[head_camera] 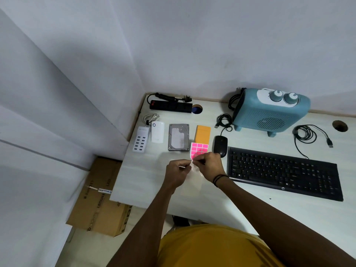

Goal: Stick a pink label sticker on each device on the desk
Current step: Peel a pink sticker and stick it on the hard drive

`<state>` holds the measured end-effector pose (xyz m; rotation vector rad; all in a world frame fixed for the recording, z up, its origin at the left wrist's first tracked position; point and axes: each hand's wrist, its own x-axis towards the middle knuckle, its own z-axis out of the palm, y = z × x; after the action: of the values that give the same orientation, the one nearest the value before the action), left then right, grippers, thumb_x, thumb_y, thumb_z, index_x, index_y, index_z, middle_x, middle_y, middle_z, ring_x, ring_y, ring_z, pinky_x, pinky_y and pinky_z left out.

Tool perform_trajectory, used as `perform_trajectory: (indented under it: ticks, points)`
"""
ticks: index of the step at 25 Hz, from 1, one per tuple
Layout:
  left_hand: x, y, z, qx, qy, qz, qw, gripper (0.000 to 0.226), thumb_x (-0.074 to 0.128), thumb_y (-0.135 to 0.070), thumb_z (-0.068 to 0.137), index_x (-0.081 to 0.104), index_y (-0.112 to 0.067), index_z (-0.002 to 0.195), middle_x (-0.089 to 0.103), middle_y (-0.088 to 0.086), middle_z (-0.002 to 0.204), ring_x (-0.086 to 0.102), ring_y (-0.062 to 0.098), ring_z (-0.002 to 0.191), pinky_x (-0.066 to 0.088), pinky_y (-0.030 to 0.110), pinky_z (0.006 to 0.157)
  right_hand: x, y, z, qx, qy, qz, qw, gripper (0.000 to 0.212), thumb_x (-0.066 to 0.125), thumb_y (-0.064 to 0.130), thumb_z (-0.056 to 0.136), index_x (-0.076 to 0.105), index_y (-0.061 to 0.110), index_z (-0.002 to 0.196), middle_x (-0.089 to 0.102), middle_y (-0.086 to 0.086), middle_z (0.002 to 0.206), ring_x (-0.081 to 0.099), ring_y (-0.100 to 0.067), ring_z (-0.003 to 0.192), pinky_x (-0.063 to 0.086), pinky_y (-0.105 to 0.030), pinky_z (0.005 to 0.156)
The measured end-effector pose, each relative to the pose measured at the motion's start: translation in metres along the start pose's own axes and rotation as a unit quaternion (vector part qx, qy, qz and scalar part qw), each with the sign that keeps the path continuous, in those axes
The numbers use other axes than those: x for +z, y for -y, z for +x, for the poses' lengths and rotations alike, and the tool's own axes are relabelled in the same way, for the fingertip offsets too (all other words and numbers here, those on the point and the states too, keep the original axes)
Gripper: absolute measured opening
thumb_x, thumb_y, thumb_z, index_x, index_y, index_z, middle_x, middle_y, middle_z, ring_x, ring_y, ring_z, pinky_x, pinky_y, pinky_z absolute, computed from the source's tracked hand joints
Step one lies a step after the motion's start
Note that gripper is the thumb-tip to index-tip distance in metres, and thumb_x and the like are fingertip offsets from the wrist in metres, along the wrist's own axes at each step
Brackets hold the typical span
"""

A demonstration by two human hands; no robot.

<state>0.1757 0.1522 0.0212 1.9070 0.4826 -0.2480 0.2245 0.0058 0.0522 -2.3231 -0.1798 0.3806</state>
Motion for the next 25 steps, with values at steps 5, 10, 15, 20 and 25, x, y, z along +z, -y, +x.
perform_trajectory:
  ticks: [5,10,15,20,25]
  points:
    - [0.01,0.025,-0.002,-0.151,-0.014,-0.073,0.986,0.028,0.074,-0.006,0.088,0.074,-0.009,0.116,0.074,0.01,0.114,0.071,0.024,0.098,0.064,0.039,0.078,0.008,-0.016,0.0,0.284,0.006,0.342,0.896,0.006,0.079,0.007,0.077,0.079,0.012,0.08,0.077,-0.011,0.088,0.074,-0.023,0.077,0.061,-0.032,0.08]
    - [0.012,0.053,-0.004,-0.283,-0.04,-0.075,0.955,0.019,0.074,0.002,0.084,0.076,-0.005,0.102,0.075,0.016,0.108,0.074,0.03,0.093,0.064,0.042,0.076,0.01,-0.021,-0.004,0.39,0.05,0.485,0.781,0.004,0.07,-0.003,0.085,0.071,-0.001,0.088,0.071,-0.015,0.075,0.067,-0.023,0.069,0.061,-0.023,0.061]
    - [0.006,0.063,0.006,-0.269,-0.02,0.089,0.959,0.013,0.076,-0.018,0.082,0.08,-0.009,0.089,0.078,0.012,0.089,0.076,0.029,0.079,0.064,0.042,0.075,0.017,-0.021,0.003,0.404,0.074,0.491,0.768,0.01,0.069,-0.004,0.084,0.069,-0.008,0.094,0.071,-0.019,0.084,0.069,-0.025,0.076,0.062,-0.024,0.066]
    - [-0.009,0.052,0.036,-0.23,-0.065,0.222,0.945,0.037,0.069,-0.046,0.081,0.074,-0.015,0.1,0.073,0.008,0.104,0.07,0.027,0.098,0.058,0.037,0.085,0.013,-0.019,0.027,0.381,0.059,0.485,0.785,0.016,0.075,-0.002,0.078,0.071,-0.01,0.092,0.071,-0.024,0.09,0.07,-0.03,0.084,0.061,-0.03,0.077]
    - [-0.013,-0.003,0.09,-0.139,-0.11,0.227,0.958,0.034,0.069,-0.036,0.088,0.067,-0.013,0.114,0.068,0.009,0.118,0.066,0.029,0.11,0.052,0.038,0.087,0.003,-0.01,0.064,0.339,0.021,0.42,0.842,0.026,0.081,-0.002,0.074,0.072,-0.005,0.098,0.072,-0.024,0.098,0.073,-0.027,0.083,0.06,-0.034,0.083]
